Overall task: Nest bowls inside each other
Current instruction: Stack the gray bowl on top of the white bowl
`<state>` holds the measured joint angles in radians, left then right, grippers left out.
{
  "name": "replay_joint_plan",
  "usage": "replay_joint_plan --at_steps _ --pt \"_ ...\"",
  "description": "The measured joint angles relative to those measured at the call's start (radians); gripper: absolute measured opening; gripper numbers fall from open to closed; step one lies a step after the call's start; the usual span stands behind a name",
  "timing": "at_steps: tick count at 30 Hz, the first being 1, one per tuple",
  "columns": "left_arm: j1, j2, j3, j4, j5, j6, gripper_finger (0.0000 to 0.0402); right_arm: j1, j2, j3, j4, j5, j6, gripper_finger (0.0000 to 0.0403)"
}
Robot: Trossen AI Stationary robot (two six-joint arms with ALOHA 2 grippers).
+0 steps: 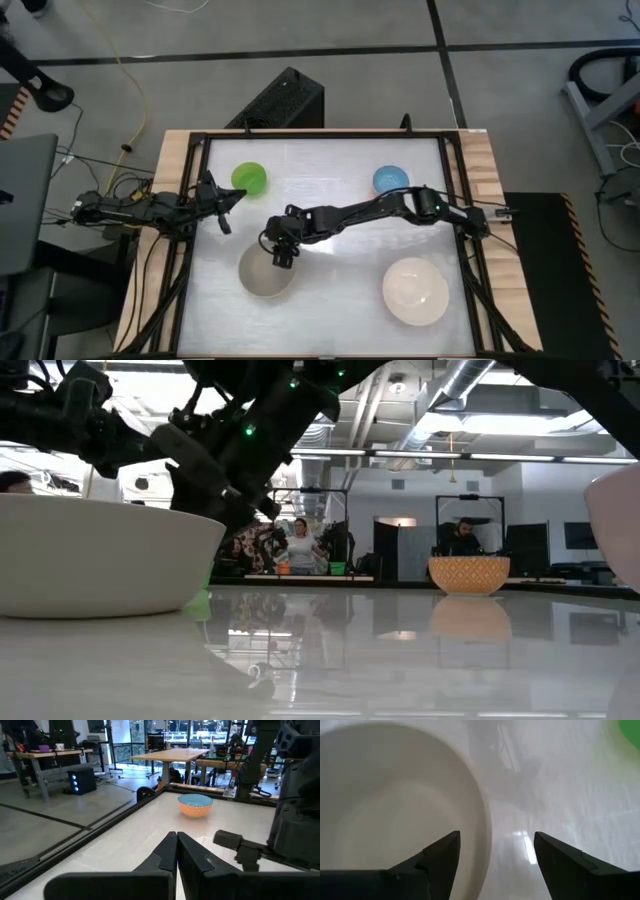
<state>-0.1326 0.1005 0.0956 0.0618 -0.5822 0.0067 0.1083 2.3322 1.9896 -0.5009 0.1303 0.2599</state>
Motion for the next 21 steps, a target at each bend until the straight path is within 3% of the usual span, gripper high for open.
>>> replay_joint_plan --at_steps 5,14,21 --pt "0.0 0.0 0.0 -0.002 -0.008 0.006 0.0 0.003 0.0 0.0 0.004 -0.008 0.005 0.0235" --pt "0.0 0.0 0.0 -0.002 -0.008 0.005 0.0 0.001 0.04 -0.002 0.02 -0.152 0.048 0.003" --pt "0.0 0.0 0.0 -0.002 -0.008 -0.004 0.0 0.004 0.018 -0.005 0.019 -0.151 0.048 0.0015"
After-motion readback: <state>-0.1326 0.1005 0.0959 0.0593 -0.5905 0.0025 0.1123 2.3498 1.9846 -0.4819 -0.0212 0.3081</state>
